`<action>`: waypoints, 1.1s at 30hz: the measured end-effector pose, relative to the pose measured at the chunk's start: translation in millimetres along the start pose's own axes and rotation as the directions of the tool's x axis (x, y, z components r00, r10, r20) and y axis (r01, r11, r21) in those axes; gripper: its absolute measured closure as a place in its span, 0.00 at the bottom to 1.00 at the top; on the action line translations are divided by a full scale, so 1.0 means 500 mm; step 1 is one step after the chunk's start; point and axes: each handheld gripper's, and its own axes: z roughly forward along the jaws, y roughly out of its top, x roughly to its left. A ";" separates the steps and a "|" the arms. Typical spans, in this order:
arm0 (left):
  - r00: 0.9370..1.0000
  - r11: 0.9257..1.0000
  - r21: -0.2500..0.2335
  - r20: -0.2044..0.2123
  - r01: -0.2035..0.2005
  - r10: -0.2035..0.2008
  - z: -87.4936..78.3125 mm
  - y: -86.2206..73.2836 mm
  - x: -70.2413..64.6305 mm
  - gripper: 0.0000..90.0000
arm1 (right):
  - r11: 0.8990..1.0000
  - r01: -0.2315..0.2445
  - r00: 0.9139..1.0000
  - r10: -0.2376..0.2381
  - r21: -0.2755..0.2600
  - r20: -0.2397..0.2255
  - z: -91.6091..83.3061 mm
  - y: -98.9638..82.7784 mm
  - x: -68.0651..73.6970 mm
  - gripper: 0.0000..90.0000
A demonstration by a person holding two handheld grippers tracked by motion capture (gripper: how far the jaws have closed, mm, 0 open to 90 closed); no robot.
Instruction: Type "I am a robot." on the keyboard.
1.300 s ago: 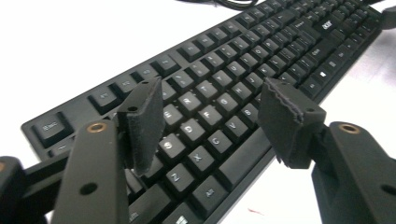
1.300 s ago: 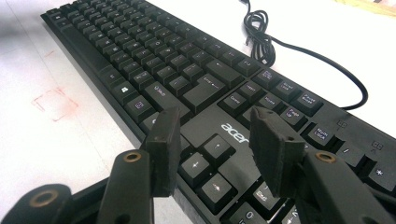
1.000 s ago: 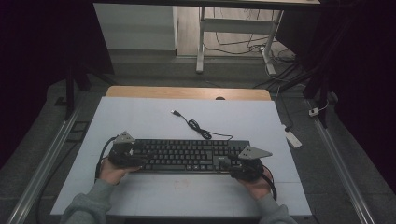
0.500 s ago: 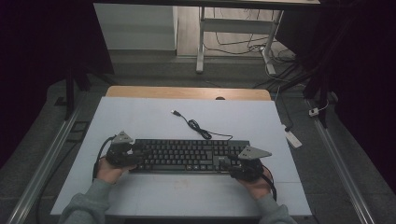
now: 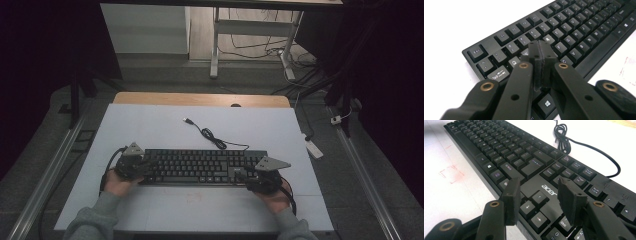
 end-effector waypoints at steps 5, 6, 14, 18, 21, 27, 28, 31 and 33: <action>1.000 1.000 0.021 -0.010 -0.006 0.006 0.007 -0.002 0.000 0.99 | 1.000 0.000 1.000 0.000 0.001 0.000 0.000 0.000 0.000 0.59; 1.000 1.000 0.024 -0.012 -0.006 0.007 0.009 -0.003 0.000 0.99 | 1.000 0.000 1.000 0.000 0.001 0.000 0.000 0.000 0.000 0.59; 0.999 0.999 0.050 -0.024 -0.021 0.022 0.017 -0.005 0.000 0.99 | 1.000 0.000 1.000 0.000 0.002 0.000 0.001 0.000 0.000 0.59; 0.999 0.998 0.058 -0.031 -0.021 0.023 0.019 -0.006 0.000 0.99 | 1.000 0.000 1.000 0.000 0.001 0.001 0.001 0.000 0.000 0.59; 0.999 0.998 0.065 -0.035 -0.022 0.025 0.022 -0.007 0.001 0.99 | 1.000 0.000 1.000 0.000 0.001 0.000 0.001 0.000 0.000 0.59; 0.999 0.997 0.075 -0.040 -0.025 0.028 0.028 -0.007 -0.001 0.99 | 1.000 0.000 1.000 0.000 0.003 0.003 0.000 0.000 0.000 0.59; 0.999 0.997 0.076 -0.041 -0.025 0.029 0.029 -0.007 0.000 0.99 | 1.000 0.000 1.000 0.000 0.002 0.003 0.000 0.000 0.000 0.59; 0.998 0.995 0.090 -0.044 -0.029 0.033 0.033 -0.009 0.001 0.99 | 1.000 -0.001 1.000 0.001 -0.001 0.001 0.000 0.000 0.000 0.59; 0.999 0.996 0.084 -0.042 -0.025 0.028 0.033 -0.010 0.001 0.99 | 1.000 0.000 1.000 0.000 0.000 0.001 0.000 0.000 0.000 0.59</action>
